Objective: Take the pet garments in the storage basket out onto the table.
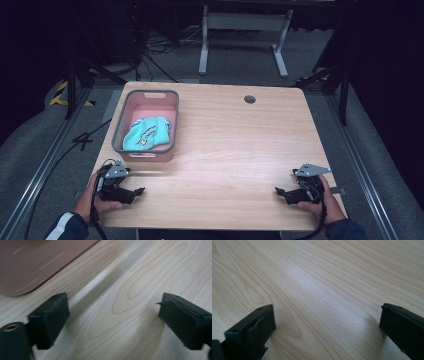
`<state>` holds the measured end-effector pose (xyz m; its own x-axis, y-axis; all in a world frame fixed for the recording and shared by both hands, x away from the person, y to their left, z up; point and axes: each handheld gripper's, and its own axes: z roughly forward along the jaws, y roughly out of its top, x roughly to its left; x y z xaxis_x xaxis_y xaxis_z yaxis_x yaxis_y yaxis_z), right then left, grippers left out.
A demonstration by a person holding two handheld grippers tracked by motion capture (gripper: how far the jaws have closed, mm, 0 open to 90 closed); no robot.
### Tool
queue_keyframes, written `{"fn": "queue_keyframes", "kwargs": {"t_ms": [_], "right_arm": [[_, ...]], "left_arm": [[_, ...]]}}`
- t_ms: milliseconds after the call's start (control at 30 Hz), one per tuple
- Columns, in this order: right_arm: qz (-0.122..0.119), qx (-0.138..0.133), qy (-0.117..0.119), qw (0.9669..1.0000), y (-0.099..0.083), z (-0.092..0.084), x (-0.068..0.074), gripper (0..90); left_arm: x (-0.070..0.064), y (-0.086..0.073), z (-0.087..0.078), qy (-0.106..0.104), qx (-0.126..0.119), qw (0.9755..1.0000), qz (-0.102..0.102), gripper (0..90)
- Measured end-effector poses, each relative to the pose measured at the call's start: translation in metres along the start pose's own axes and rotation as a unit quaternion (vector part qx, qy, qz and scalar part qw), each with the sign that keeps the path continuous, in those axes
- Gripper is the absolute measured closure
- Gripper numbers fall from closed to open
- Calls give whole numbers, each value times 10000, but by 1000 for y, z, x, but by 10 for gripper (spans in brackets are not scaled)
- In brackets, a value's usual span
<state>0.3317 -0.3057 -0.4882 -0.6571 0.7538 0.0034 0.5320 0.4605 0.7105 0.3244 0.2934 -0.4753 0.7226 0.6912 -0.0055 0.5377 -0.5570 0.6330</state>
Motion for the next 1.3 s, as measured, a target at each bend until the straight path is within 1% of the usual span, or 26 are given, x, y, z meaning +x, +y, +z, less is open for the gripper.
{"fn": "queue_keyframes", "kwargs": {"t_ms": [100,133,167,200,267,300,400,467,500,567,600,633,667,733,833,900,967,1000,1033,1133,1167,1200,1233,1267,1300], "right_arm": [[-1,1,5,10000,0,0,0,6],[-3,-1,4,10000,0,0,0,6],[-3,-1,4,10000,0,0,0,6],[-2,0,4,10000,0,0,0,6],[-1,-1,4,10000,0,0,0,6],[-2,-1,4,10000,0,0,0,6],[-2,0,4,10000,0,0,0,6],[-2,0,4,10000,0,0,0,6],[-3,-1,4,10000,0,0,0,6],[-1,0,4,10000,0,0,0,6],[-2,0,4,10000,0,0,0,6],[-2,0,4,10000,0,0,0,6],[-2,0,4,10000,0,0,0,6],[-1,0,4,10000,0,0,0,6],[-3,0,3,10000,0,0,0,6],[-5,1,4,10000,0,0,0,6],[-3,1,4,10000,0,0,0,6],[-3,-1,3,10000,0,0,0,6],[-4,-1,3,10000,0,0,0,6],[-3,0,3,10000,0,0,0,6],[-3,0,3,10000,0,0,0,6],[-4,0,4,10000,0,0,0,6],[-3,0,3,10000,0,0,0,6],[-3,0,3,10000,0,0,0,6],[-3,0,3,10000,0,0,0,6]], "left_arm": [[-5,4,-4,159,162,9997,80,179],[-5,5,-5,226,197,9994,146,185],[-6,5,-7,248,198,9994,133,186],[-6,6,-10,285,175,9993,170,187],[-7,7,-12,316,138,9993,130,189],[-7,9,-18,310,37,9995,91,191],[-8,11,-24,411,11,9990,149,191],[-9,12,-26,399,-3,9991,130,190],[-9,13,-29,372,43,9992,168,187],[-10,14,-32,397,19,9991,141,186],[-10,15,-33,362,-22,9992,150,186],[-10,16,-35,388,-40,9991,171,186],[-10,17,-36,384,-49,9992,134,186],[-10,19,-39,427,-75,9989,179,186],[-11,21,-42,426,-115,9989,165,189],[-10,26,-48,466,-178,9985,212,190],[-10,28,-50,506,-221,9983,186,192],[-10,32,-56,482,-339,9981,171,190],[-9,34,-59,526,-383,9977,211,188],[-7,42,-66,610,-417,9969,261,181],[-7,42,-66,610,-417,9969,261,179],[-6,49,-69,665,-421,9964,310,178],[-5,53,-70,643,-450,9964,333,177],[-5,53,-70,643,-450,9964,333,175],[-3,59,-71,613,-488,9964,331,175]]}}
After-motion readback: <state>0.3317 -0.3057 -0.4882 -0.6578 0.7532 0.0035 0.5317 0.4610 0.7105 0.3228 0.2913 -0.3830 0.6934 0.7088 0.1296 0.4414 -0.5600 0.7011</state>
